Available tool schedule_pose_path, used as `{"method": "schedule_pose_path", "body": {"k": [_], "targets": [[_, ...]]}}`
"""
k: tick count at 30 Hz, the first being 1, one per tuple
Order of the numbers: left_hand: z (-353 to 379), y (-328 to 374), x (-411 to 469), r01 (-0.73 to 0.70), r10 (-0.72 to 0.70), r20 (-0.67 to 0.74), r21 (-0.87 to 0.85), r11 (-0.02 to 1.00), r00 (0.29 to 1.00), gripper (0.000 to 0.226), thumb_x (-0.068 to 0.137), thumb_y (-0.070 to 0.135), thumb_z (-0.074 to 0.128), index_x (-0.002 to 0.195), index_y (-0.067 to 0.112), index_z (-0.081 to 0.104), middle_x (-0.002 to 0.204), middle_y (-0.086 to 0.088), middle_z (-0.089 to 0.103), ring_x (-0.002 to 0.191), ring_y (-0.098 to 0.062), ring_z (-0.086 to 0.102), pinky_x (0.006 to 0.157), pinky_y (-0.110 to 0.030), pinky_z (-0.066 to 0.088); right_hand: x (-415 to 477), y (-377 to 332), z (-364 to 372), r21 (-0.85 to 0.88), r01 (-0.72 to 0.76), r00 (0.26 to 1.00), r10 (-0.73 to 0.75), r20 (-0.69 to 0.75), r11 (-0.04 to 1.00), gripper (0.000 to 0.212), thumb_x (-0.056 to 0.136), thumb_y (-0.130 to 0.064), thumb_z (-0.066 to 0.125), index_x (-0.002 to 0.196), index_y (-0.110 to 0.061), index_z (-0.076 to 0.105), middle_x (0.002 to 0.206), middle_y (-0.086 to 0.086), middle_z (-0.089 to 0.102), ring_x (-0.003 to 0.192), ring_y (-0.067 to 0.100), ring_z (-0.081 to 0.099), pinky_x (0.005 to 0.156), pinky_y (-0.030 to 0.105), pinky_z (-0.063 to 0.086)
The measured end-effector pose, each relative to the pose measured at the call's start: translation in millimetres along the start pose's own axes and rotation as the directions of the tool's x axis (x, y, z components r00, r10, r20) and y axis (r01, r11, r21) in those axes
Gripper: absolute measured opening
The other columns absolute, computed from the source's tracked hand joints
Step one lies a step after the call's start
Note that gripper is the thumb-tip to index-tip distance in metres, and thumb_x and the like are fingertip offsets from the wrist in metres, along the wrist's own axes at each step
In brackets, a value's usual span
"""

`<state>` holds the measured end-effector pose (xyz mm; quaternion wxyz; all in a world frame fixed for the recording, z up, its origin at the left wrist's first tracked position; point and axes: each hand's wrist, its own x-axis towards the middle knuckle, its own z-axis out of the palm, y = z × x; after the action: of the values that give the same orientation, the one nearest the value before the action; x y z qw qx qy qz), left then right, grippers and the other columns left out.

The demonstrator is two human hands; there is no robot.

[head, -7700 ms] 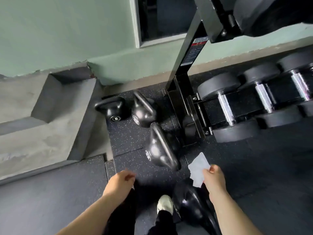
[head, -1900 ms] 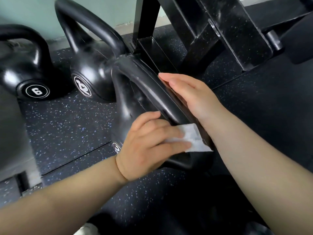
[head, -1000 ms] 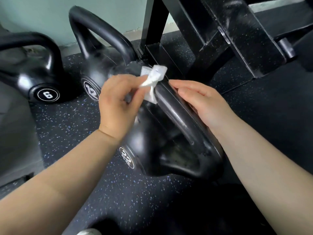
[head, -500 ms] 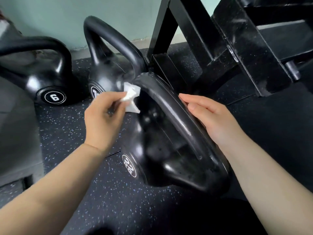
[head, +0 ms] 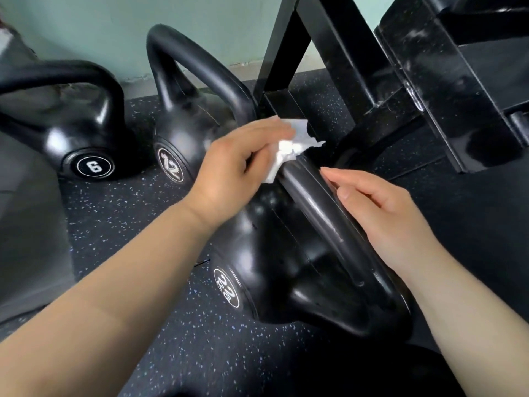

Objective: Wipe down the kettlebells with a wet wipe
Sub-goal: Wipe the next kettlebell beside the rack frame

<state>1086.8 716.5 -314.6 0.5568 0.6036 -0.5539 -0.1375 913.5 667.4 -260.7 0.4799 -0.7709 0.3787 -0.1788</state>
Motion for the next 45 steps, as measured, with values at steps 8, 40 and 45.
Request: {"method": "schedule_pose_path", "body": {"k": [8, 40, 45], "targets": [[-12, -13, 16, 0.321, -0.326, -0.056, -0.092, 0.943, 0.944, 0.021, 0.089, 0.013, 0.050, 0.082, 0.031, 0.059, 0.075, 0.017, 0.056, 0.062, 0.014, 0.050, 0.064, -0.002, 0.038, 0, -1, 1, -0.019, -0.007, 1.000, 0.007, 0.003, 1.000, 0.033, 0.087, -0.010, 0.046, 0.098, -0.040, 0.055, 0.096, -0.033, 0.054, 0.088, -0.028, 0.048, 0.069, -0.008, 0.033], [13, -19, -14, 0.176, -0.289, -0.368, -0.309, 0.934, 0.884, 0.017, 0.080, 0.020, 0.057, 0.077, 0.035, 0.050, 0.077, 0.005, 0.060, 0.066, -0.003, 0.054, 0.069, -0.018, 0.044, 0, 0, 1, 0.049, -0.022, 1.000, 0.022, -0.005, 0.999, 0.032, 0.086, -0.009, 0.048, 0.096, -0.037, 0.058, 0.095, -0.030, 0.057, 0.087, -0.025, 0.051, 0.069, -0.007, 0.035], [0, -47, -10, 0.431, -0.482, -0.133, -0.291, 0.854, 0.866, 0.012, 0.084, 0.020, 0.045, 0.075, 0.026, 0.049, 0.038, 0.018, 0.048, 0.043, 0.003, 0.040, 0.049, -0.007, 0.032, 0, 1, 0, 0.054, -0.042, 0.999, 0.042, -0.012, 0.998, 0.029, 0.085, -0.010, 0.049, 0.095, -0.035, 0.060, 0.089, -0.026, 0.060, 0.079, -0.022, 0.053, 0.066, -0.006, 0.036]]}}
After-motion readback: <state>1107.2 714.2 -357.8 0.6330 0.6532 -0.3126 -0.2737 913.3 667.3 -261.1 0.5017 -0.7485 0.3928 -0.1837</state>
